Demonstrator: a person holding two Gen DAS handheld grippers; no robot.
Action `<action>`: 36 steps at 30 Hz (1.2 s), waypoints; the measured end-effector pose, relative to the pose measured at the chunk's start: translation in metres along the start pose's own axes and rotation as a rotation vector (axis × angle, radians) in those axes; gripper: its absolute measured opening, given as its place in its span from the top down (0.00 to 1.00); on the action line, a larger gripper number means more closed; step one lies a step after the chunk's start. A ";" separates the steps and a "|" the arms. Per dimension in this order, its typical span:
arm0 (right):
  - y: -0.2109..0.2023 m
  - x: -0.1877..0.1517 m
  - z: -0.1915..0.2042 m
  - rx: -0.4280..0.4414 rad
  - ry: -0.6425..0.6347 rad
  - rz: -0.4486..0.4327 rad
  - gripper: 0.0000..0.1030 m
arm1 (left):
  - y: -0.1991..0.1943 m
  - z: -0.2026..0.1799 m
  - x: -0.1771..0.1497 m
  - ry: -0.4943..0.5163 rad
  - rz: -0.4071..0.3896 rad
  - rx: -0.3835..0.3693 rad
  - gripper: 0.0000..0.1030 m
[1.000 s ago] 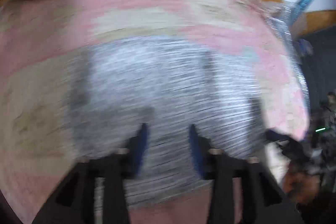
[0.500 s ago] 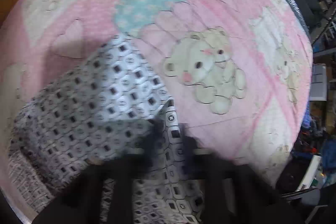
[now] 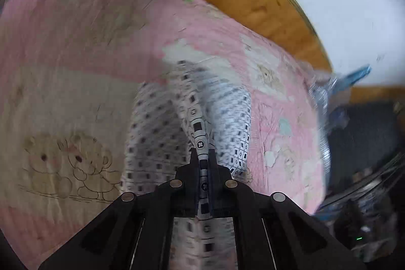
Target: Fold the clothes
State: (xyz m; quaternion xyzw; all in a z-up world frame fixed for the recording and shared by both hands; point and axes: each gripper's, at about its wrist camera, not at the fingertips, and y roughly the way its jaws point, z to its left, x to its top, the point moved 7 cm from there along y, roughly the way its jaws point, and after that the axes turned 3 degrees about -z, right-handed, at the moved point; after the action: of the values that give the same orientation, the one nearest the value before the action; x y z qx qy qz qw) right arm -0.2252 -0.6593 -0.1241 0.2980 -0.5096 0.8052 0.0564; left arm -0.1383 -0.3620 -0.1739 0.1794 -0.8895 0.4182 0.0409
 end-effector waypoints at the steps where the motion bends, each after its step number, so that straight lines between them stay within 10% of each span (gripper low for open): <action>1: 0.015 -0.005 0.010 -0.029 -0.015 0.036 0.59 | 0.012 0.023 -0.007 -0.037 0.021 0.025 0.95; 7: 0.015 -0.111 0.010 -0.215 -0.096 0.133 0.59 | 0.002 0.038 -0.016 -0.081 -0.040 -0.103 0.94; 16: -0.041 -0.171 0.037 -0.371 -0.075 0.188 0.61 | 0.022 0.028 -0.030 0.018 0.028 -0.038 0.88; 21: -0.086 -0.166 0.105 -0.234 -0.102 0.060 0.61 | -0.005 0.022 -0.052 0.127 0.047 -0.056 0.77; 26: -0.013 -0.158 0.119 -0.138 -0.338 0.147 0.53 | -0.007 0.024 -0.070 0.188 0.074 -0.050 0.77; 29: -0.011 -0.172 0.115 -0.188 -0.393 0.182 0.98 | -0.005 0.024 -0.066 0.197 0.125 -0.017 0.83; 36: -0.096 -0.198 0.146 -0.120 -0.345 0.178 0.99 | -0.025 0.040 -0.053 -0.024 0.110 -0.078 0.92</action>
State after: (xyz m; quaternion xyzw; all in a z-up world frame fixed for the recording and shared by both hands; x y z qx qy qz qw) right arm 0.0359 -0.6964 -0.1107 0.3814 -0.5829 0.7124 -0.0854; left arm -0.0769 -0.3922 -0.1937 0.1334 -0.9140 0.3828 0.0142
